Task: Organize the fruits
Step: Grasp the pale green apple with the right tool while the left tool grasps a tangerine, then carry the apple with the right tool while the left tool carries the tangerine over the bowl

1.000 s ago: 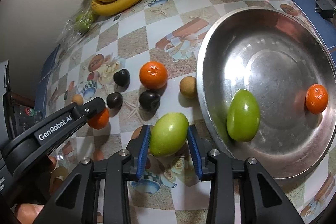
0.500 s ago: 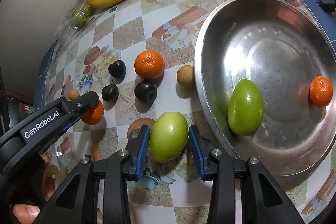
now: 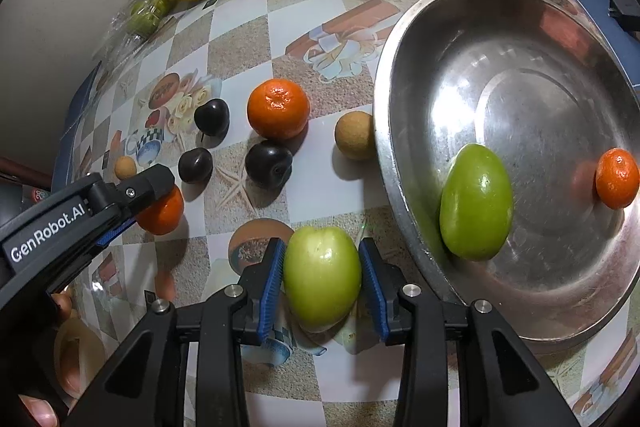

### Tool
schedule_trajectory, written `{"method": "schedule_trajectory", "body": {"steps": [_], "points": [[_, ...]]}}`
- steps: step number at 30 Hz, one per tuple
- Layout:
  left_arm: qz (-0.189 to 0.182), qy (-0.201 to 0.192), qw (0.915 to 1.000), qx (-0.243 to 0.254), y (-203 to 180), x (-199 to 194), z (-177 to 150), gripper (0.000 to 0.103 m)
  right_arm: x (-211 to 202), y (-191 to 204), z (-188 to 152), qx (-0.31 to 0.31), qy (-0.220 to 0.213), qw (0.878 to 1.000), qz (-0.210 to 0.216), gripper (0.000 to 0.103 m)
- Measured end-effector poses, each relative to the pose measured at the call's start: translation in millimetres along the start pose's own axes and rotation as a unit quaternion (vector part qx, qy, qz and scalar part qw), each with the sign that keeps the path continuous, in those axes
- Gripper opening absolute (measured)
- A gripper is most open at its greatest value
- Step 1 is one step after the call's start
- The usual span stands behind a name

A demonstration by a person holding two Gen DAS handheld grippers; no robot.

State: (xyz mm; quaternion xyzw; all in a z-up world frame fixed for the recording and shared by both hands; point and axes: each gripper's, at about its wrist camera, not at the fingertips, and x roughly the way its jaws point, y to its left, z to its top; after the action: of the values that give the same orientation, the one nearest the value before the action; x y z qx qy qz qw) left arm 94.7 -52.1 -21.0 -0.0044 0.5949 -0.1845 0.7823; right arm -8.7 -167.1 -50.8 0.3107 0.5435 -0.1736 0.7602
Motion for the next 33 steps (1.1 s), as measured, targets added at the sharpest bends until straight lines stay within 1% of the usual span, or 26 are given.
{"method": "schedule_trajectory", "body": {"steps": [6,10,16,21,27,30,33], "points": [[-0.004,-0.002,1.0000,-0.006,0.9,-1.0,0.6,0.036,-0.6,0.6,-0.6,-0.002,0.002,1.000,0.000,0.040],[-0.007,0.000,0.9999,-0.010,1.9,-1.8,0.7,0.036,-3.4,-0.6,-0.3,0.002,0.003,1.000,0.016,0.040],[-0.013,-0.004,0.9997,-0.018,4.2,-5.6,1.6,0.036,-19.6,-0.8,1.6,0.002,-0.017,0.999,0.030,0.039],[-0.017,-0.010,0.9997,-0.014,1.4,-10.7,2.0,0.036,-32.3,-7.8,4.8,0.012,-0.032,0.999,0.039,0.039],[-0.022,-0.015,0.9996,0.004,-11.5,-16.0,-0.4,0.036,-50.2,-26.9,12.2,0.037,-0.059,0.997,0.044,0.039],[-0.026,-0.015,0.9993,0.021,-24.1,-16.9,-3.6,0.036,-56.5,-42.2,17.1,0.057,-0.070,0.995,0.037,0.040],[-0.032,-0.013,0.9985,0.044,-39.8,-16.9,-8.2,0.036,-61.5,-65.7,22.5,0.090,-0.081,0.992,0.020,0.040]]}}
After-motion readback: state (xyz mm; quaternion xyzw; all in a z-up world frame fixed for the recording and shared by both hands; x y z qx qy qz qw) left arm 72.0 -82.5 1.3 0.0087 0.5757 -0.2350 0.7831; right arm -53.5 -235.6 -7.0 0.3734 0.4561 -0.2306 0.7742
